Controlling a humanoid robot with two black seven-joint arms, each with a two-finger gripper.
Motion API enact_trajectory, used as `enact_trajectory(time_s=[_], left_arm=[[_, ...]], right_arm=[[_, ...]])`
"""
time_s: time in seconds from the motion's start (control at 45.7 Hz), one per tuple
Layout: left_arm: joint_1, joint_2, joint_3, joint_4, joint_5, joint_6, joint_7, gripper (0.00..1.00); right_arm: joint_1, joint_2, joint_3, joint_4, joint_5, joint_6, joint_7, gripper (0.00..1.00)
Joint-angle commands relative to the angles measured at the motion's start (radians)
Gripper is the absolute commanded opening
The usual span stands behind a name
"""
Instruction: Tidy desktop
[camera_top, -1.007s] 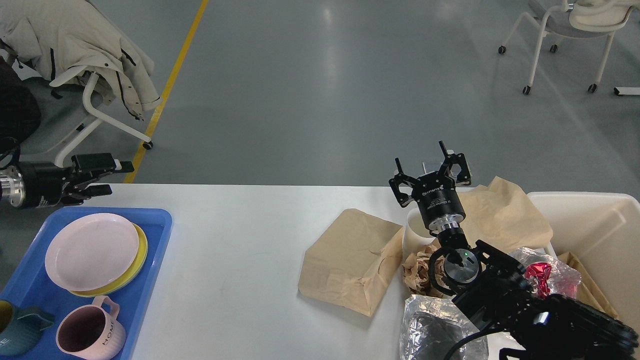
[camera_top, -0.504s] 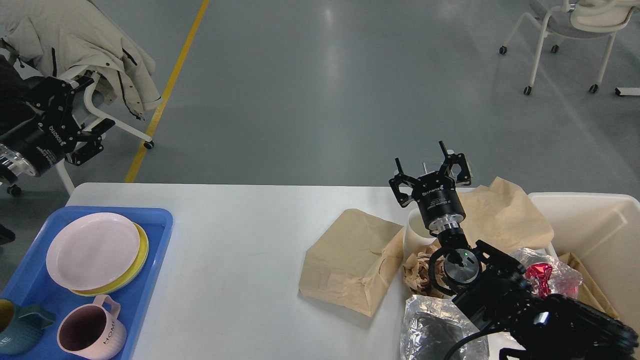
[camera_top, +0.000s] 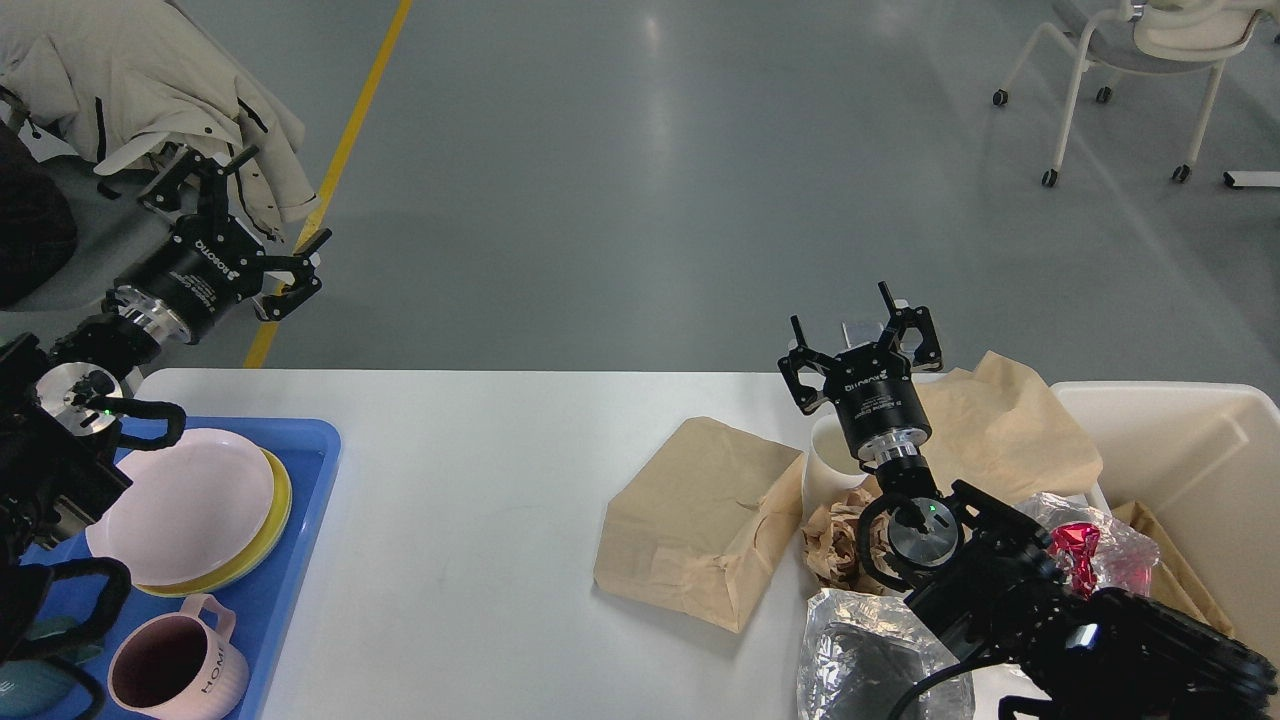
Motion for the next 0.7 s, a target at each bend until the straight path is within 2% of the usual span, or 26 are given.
enact_trajectory(time_s=[0.0,0.197,0.679], left_arm=[[0.002,-0.013,-0.007,-0.004,-0.009,0.008,-0.016,1.00],[-0.031,-0.048,0.001,-0.004,-0.118,0.048,-0.044,1.00],[-0.082,-0.108,0.013,-0.004,-0.121,0.174,-0.044,1.00]], right_arm=[[0.000,0.000,0.000,0.002,0.000,0.000,0.000,1.00],[0.000,0.000,0.000,0.002,0.000,0.000,0.000,1.00],[0.000,0.000,0.000,0.000,0.000,0.000,0.000,1.00]])
